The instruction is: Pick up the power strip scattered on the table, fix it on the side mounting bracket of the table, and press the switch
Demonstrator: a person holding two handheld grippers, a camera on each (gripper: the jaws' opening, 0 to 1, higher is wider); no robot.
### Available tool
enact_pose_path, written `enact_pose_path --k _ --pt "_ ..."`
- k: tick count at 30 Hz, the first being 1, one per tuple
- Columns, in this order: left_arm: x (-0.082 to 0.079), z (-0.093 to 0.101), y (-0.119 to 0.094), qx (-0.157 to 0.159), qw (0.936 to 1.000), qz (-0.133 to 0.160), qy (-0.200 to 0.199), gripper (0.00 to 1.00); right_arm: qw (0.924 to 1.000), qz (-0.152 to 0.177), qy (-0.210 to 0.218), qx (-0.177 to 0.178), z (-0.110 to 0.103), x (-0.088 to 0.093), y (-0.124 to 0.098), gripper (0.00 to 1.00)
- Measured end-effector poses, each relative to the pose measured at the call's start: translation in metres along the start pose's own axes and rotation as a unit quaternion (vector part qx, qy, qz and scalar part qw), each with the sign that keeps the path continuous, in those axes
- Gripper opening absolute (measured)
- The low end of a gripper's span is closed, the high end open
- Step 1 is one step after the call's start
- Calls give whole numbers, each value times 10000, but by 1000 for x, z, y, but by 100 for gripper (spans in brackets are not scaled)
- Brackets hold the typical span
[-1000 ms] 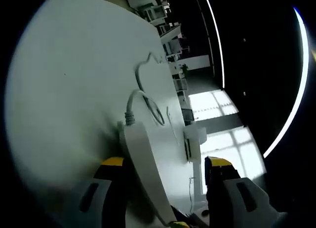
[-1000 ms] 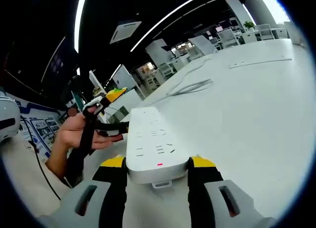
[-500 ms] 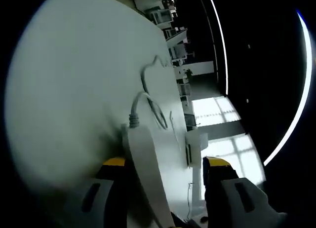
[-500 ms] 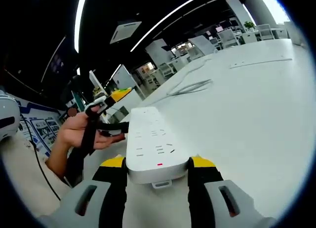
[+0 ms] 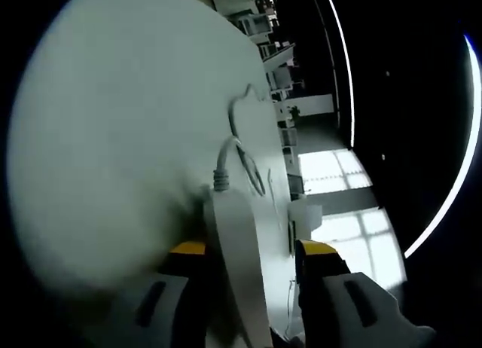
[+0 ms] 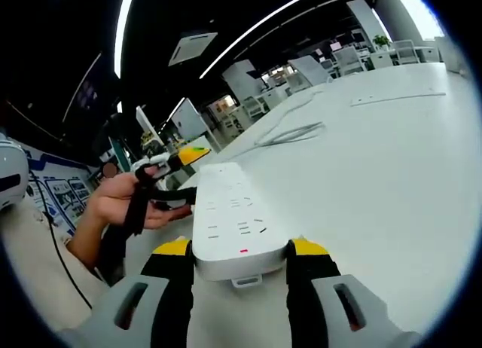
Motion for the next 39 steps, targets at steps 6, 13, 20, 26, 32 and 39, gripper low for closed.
enact_pose_path --k 6,13,20,26,32,39 --pt "3 -5 1 -38 10000 -7 -57 40 10000 19 -19 4 -1 0 0 44" --pt "2 -10 0 -51 9998 13 -194 34 10000 38 -6 -16 -2 1 0 44" --pt "4 -12 0 -89 9997 18 -234 31 10000 45 -29 -18 -3 1 0 44" --pt "4 -13 -1 -71 9998 76 -197 30 9999 86 -129 -6 -4 2 -1 44" --pt "4 -16 -3 -85 9997 49 -236 28 9985 179 -496 111 -8 4 0 45" --pt "5 -14 -5 39 9996 90 -252 26 9959 297 -832 180 -7 6 1 45"
Point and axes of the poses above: the point that each gripper's makers call its tool centre point, and the gripper's own axes: y roughly forward along the fingers, z roughly to its right, x roughly out of its underside, the point moved 2 cm from there along -y, roughly backward along the fingers, and after that the axes turned 15 degrees about x, right-handed, at the moved point
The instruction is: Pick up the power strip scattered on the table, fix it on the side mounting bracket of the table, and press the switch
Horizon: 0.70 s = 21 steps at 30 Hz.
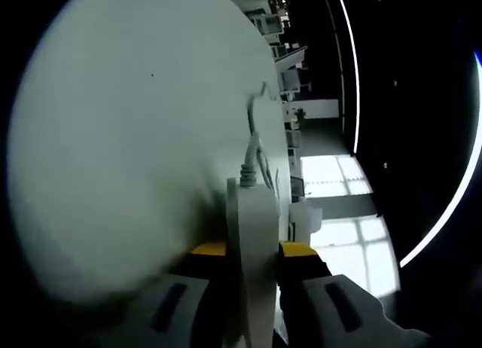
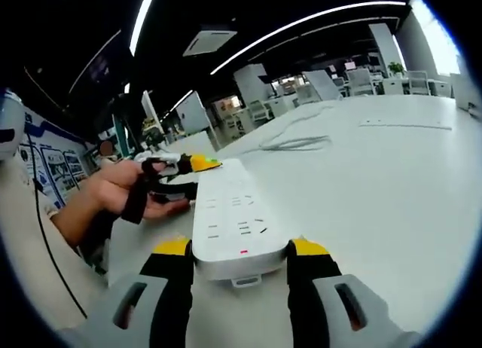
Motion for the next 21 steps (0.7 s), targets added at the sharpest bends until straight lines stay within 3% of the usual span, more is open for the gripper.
enact_pose_path --k 15,21 --pt "0 6 0 217 9996 -131 153 26 9993 98 -363 13 0 2 2 47" --pt "-1 10 -1 331 9988 -155 315 25 9981 411 -456 41 2 -8 -5 46"
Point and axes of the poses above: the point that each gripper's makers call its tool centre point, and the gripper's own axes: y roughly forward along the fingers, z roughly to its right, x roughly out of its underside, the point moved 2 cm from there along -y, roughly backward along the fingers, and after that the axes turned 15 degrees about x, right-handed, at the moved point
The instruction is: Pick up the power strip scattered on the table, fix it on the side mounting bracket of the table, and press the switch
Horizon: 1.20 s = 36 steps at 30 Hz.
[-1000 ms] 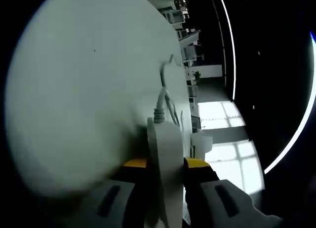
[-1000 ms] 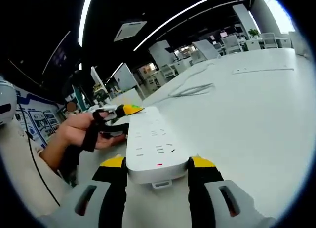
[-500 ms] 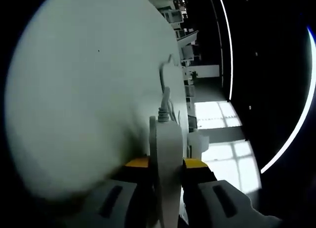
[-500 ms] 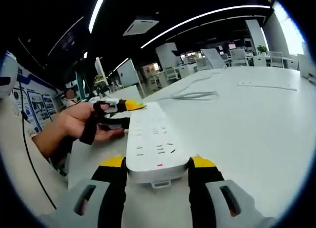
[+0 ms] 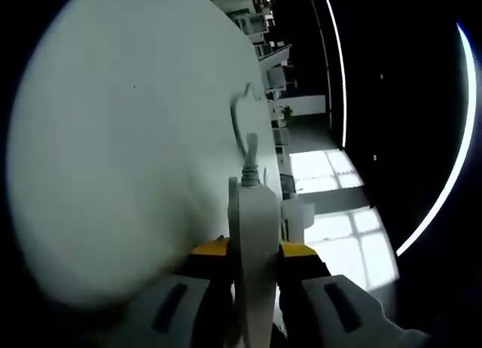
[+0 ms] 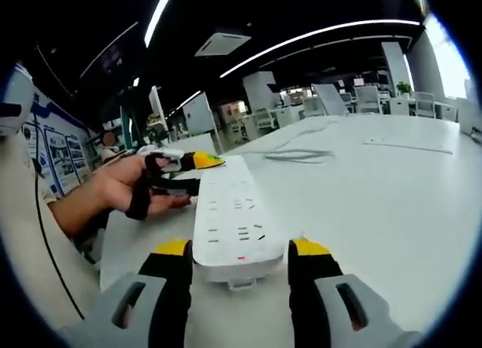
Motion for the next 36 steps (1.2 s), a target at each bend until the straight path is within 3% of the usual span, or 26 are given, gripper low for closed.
enact_pose_path --k 8,14,21,36 --pt "-4 6 -1 161 9998 -52 115 25 9992 377 16 -91 1 -17 -13 46" --pt "-9 13 -1 454 9989 -95 -83 25 9983 546 41 -178 0 -22 -22 47" --pt "-14 16 -3 553 9983 -118 -111 25 9963 799 97 -295 -4 -33 -33 48" --pt "-22 30 -14 866 9959 -235 -84 25 9963 814 -42 -263 -8 -37 -38 47"
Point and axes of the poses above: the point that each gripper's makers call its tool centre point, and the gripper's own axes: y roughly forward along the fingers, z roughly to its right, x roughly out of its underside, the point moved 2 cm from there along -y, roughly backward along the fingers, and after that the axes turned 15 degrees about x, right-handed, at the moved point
